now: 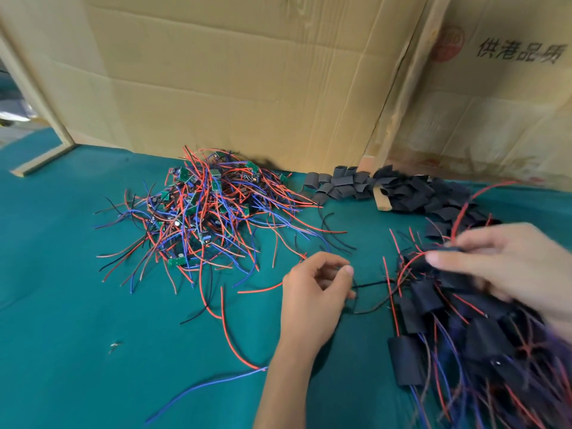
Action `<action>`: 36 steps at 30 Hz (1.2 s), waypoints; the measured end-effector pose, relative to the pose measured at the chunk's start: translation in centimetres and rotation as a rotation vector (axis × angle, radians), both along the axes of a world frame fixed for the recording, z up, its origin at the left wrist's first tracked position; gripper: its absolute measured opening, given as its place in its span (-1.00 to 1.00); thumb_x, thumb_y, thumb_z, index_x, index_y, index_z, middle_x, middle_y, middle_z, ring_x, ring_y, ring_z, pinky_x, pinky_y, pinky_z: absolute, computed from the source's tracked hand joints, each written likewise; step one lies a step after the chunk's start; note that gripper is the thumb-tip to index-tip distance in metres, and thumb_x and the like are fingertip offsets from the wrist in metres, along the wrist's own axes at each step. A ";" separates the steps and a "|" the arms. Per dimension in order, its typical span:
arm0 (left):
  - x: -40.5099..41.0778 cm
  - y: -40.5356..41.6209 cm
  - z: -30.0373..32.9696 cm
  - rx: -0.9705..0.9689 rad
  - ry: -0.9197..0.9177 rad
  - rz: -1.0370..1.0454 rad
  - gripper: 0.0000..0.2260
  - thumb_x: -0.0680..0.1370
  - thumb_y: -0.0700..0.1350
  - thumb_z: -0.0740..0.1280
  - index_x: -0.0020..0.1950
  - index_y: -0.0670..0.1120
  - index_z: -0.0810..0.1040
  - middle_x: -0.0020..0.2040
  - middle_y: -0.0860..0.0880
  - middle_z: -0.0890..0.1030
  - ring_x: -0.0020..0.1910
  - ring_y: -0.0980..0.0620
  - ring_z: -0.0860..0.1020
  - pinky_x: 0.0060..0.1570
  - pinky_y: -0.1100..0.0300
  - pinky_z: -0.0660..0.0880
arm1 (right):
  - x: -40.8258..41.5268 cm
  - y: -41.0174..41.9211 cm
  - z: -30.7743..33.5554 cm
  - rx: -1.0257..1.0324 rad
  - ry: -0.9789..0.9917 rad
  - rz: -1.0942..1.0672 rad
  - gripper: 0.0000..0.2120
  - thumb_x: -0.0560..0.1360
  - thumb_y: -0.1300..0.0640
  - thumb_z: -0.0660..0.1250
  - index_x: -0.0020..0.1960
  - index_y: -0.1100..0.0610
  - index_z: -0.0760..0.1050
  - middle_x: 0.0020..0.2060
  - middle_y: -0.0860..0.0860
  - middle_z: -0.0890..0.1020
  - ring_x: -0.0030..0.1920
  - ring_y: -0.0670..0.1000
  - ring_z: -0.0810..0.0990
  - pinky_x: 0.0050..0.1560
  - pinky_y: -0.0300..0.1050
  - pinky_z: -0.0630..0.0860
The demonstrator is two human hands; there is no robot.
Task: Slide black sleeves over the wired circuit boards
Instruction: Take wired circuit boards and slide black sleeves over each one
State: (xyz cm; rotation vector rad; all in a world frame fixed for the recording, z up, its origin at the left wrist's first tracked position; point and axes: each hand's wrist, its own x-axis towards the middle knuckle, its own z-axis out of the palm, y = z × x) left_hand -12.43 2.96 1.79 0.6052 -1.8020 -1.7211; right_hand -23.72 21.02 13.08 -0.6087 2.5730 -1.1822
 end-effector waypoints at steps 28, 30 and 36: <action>0.7 -1.9 0.2 0.016 0.015 0.667 -0.87 0.54 -0.27 0.31 -0.04 -0.05 0.55 -0.16 0.06 0.65 -0.18 0.10 0.64 -0.06 0.08 0.56 | -0.8 -18.7 -3.0 0.404 0.294 0.513 -0.65 0.43 -0.01 0.38 -0.38 0.24 0.48 -0.49 0.01 0.37 -0.43 0.00 0.29 -0.38 -0.12 0.22; 0.5 -2.1 0.1 0.123 0.029 0.594 -0.91 0.58 -0.22 0.30 0.00 -0.06 0.58 -0.15 0.02 0.69 -0.19 0.05 0.69 -0.04 0.00 0.62 | -0.7 -17.3 -2.1 0.385 0.281 0.538 -0.69 0.44 -0.01 0.40 -0.28 0.25 0.58 -0.49 0.00 0.45 -0.46 -0.04 0.33 -0.37 -0.14 0.29; 0.3 -2.2 0.8 0.599 0.252 0.365 -0.78 0.70 -0.15 0.20 0.13 -0.29 0.53 0.03 -0.25 0.66 -0.09 -0.09 0.72 -0.14 0.17 0.65 | 1.3 -13.2 -1.1 0.268 0.163 0.602 -0.79 0.46 0.07 0.42 -0.31 0.13 0.59 -0.44 0.05 0.62 -0.47 -0.11 0.46 -0.36 -0.17 0.39</action>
